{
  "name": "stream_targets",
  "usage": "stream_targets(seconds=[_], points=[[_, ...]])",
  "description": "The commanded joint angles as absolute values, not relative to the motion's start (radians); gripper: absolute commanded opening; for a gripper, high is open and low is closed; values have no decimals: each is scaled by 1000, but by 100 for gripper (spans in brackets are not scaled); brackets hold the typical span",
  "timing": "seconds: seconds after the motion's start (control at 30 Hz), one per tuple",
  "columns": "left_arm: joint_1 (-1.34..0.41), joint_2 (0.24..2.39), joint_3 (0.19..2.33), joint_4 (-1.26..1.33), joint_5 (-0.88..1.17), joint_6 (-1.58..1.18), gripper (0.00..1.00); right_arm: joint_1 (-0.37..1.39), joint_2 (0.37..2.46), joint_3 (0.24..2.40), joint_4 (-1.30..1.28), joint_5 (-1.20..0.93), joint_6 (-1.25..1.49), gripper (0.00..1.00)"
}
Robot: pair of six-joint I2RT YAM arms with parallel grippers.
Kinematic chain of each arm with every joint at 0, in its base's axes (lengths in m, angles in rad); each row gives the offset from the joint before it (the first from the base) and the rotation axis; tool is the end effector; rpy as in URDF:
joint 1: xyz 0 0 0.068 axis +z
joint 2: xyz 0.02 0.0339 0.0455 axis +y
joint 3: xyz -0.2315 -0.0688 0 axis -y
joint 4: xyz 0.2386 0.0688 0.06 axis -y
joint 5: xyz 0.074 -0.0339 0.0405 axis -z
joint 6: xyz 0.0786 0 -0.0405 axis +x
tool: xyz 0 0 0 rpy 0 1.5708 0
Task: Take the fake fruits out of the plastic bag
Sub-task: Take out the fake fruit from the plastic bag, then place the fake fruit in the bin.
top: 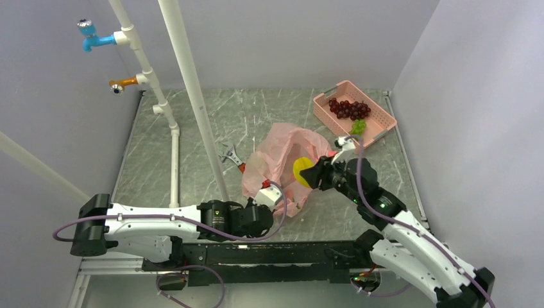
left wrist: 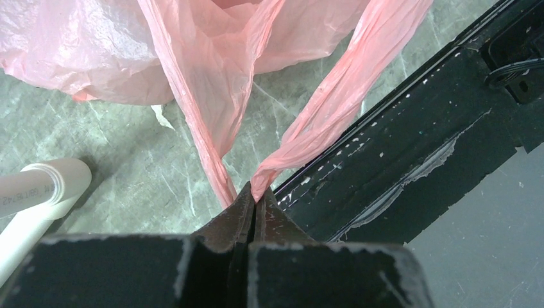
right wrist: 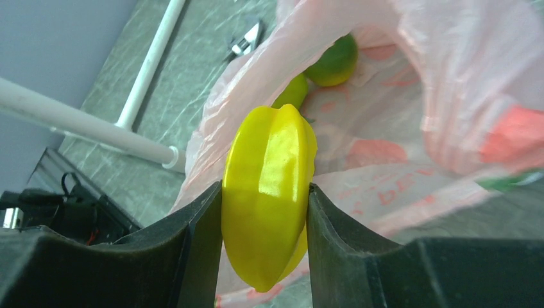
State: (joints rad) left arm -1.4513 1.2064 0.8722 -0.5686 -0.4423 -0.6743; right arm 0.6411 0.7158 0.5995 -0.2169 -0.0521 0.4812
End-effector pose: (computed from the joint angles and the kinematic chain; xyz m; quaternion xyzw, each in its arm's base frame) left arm 0.0659 -0.2665 0.1944 0.2826 0.8803 -0.1786 0.3366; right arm 0.1846 0.1429 0.2474 -0.0801 0.8105 0.3265 0.4796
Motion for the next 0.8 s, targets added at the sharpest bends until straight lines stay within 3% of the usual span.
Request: stream_targets(seconds=[0.0,0.47,0.67,0.77], points=[[-1458,1184,912,-593,-465,-694,0,641,607,696,-352,154,487,8],[-1465,1162,900,-590,-456,-715,0,640,668,894,-354,798,271,12],[-1468,1172,918,-598,-459,-710,0,588,839,901,-263,926,276,12],[-1470,1184,925,-601,-458,-704,0,497,943,891,-207,835,325,12]])
